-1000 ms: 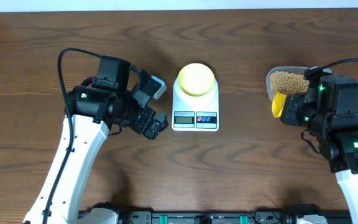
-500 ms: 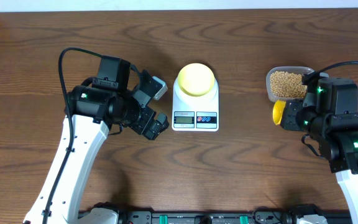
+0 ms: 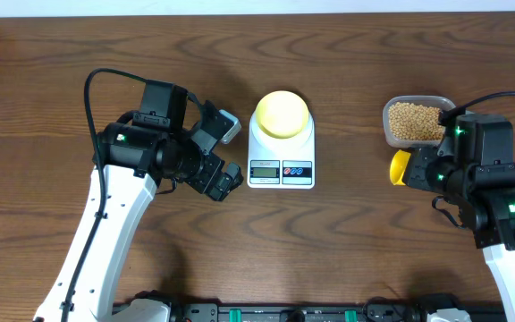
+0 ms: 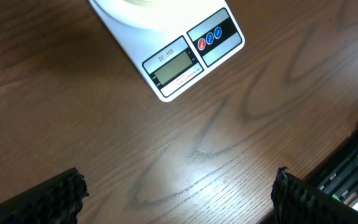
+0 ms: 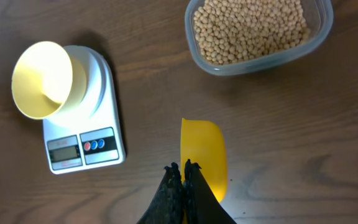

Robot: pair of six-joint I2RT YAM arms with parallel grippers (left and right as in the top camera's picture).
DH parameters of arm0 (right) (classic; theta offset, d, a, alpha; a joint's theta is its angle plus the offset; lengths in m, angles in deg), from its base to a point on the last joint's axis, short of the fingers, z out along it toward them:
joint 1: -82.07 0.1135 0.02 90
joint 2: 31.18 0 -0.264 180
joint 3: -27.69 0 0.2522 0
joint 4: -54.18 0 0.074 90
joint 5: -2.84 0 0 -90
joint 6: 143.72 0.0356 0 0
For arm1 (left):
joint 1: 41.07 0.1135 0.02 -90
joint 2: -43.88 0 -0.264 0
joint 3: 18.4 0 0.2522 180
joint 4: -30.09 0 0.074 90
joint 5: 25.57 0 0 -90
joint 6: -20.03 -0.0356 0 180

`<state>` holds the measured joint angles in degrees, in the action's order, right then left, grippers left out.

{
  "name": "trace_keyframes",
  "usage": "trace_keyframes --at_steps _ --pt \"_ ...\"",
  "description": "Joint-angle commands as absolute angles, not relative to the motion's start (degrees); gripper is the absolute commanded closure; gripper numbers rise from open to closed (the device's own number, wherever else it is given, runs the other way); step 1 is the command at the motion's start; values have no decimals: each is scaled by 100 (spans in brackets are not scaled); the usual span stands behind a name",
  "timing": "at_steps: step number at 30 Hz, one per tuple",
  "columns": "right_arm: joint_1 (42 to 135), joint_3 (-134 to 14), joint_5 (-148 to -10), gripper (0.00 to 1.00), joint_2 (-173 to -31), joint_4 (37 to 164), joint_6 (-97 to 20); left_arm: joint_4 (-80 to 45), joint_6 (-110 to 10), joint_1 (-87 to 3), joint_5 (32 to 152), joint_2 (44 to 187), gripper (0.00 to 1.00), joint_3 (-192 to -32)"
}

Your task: Scoop item into bowl and weigh 50g on scale

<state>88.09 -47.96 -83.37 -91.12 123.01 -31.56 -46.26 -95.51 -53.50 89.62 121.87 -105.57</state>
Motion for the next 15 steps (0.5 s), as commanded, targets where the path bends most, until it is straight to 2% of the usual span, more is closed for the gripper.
trace_keyframes --at_steps 1,15 --pt "8768 -4888 -8383 99 -9118 12310 -2680 -4641 -9630 -5326 9013 12187 2 -10522" --pt "8768 -4888 -8669 99 -9118 12129 -2398 -4641 -9630 -5326 9013 12187 2 -10524"
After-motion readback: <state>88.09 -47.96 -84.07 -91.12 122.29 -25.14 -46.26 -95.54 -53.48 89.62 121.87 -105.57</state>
